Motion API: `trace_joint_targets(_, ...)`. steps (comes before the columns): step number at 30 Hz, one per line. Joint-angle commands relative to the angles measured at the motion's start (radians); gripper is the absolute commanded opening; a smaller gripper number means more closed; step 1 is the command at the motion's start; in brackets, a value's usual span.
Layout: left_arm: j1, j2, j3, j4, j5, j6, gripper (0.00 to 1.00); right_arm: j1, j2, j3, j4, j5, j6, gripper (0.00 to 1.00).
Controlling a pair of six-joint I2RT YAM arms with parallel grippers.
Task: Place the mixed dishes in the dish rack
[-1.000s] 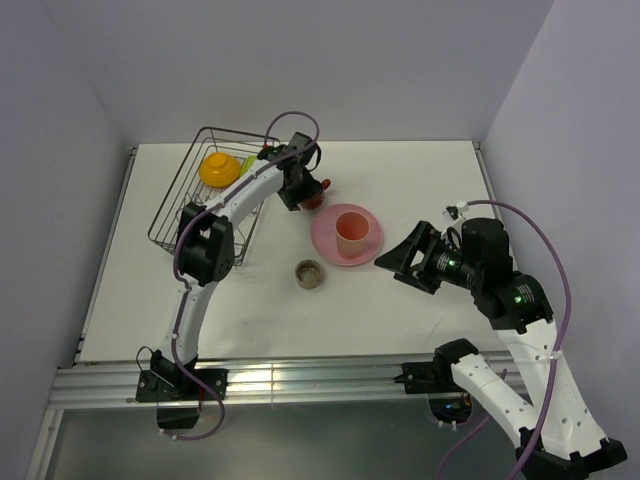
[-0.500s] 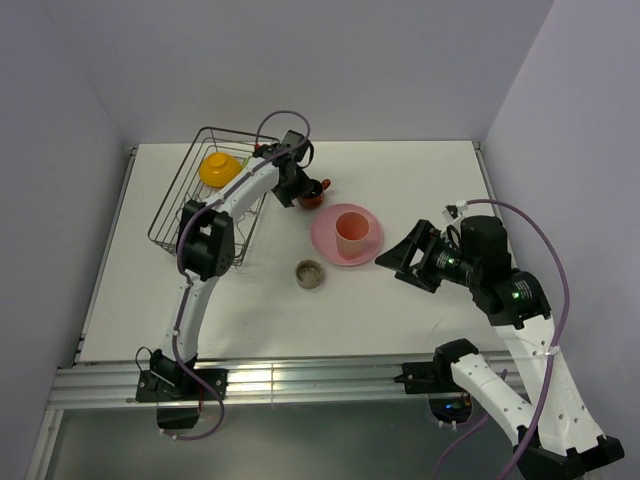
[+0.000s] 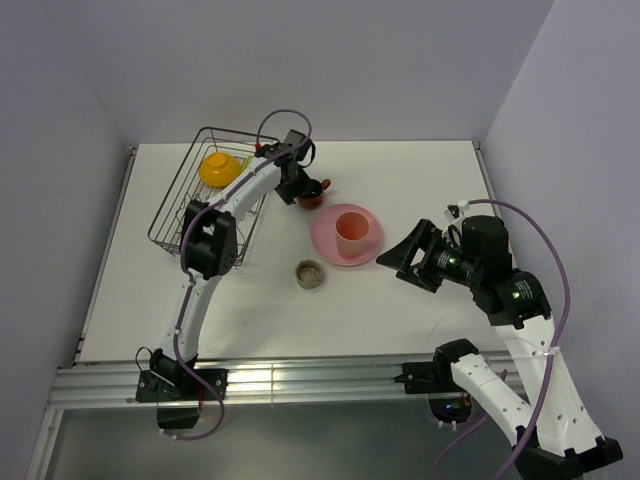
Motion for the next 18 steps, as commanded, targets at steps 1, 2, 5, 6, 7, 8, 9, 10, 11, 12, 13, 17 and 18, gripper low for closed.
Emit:
trace_joint_targets(1,-0.001,0.015,0.032,0.0,-0.045,0.015,0.5,-0.011,-0.008,0.014,0.005,-0.003,-0.02,0.81)
trace_joint_targets(2,-0.002,0.015,0.029,-0.001,-0.051,0.018,0.5,-0.011,-0.006,0.014,0.005,-0.004,-0.021,0.81)
trace_joint_targets(5,-0.01,0.018,0.034,-0.004,-0.074,0.032,0.5,-0.013,-0.005,0.013,0.006,-0.009,-0.023,0.81)
trace_joint_targets(6,-0.012,0.02,0.037,-0.01,-0.077,0.037,0.5,-0.015,-0.005,0.014,0.006,-0.011,-0.024,0.81)
trace_joint_targets(7,-0.015,0.024,0.041,-0.01,-0.081,0.038,0.49,-0.013,-0.005,0.016,0.006,-0.011,-0.024,0.81)
trace_joint_targets(8,-0.016,0.026,0.041,-0.013,-0.084,0.04,0.49,-0.015,-0.003,0.017,0.006,-0.011,-0.026,0.81)
trace_joint_targets(9,-0.021,0.027,0.041,-0.015,-0.089,0.043,0.49,-0.016,-0.005,0.017,0.005,-0.011,-0.027,0.81)
trace_joint_targets(10,-0.022,0.028,0.041,-0.015,-0.094,0.046,0.49,-0.016,-0.006,0.017,0.005,-0.011,-0.027,0.81)
trace_joint_targets(11,-0.024,0.029,0.041,-0.013,-0.1,0.047,0.48,-0.016,-0.006,0.016,0.005,-0.012,-0.027,0.81)
trace_joint_targets(12,-0.03,0.031,0.041,-0.013,-0.1,0.047,0.47,-0.018,-0.008,0.016,0.005,-0.014,-0.029,0.81)
trace_joint_targets(13,-0.032,0.032,0.041,-0.012,-0.1,0.046,0.47,-0.019,-0.008,0.016,0.003,-0.014,-0.03,0.81)
trace_joint_targets(17,-0.042,0.038,0.041,-0.006,-0.098,0.046,0.39,-0.025,-0.008,0.019,-0.003,-0.017,-0.038,0.81)
trace_joint_targets(18,-0.044,0.04,0.041,-0.004,-0.098,0.046,0.38,-0.027,-0.006,0.02,-0.006,-0.02,-0.044,0.81)
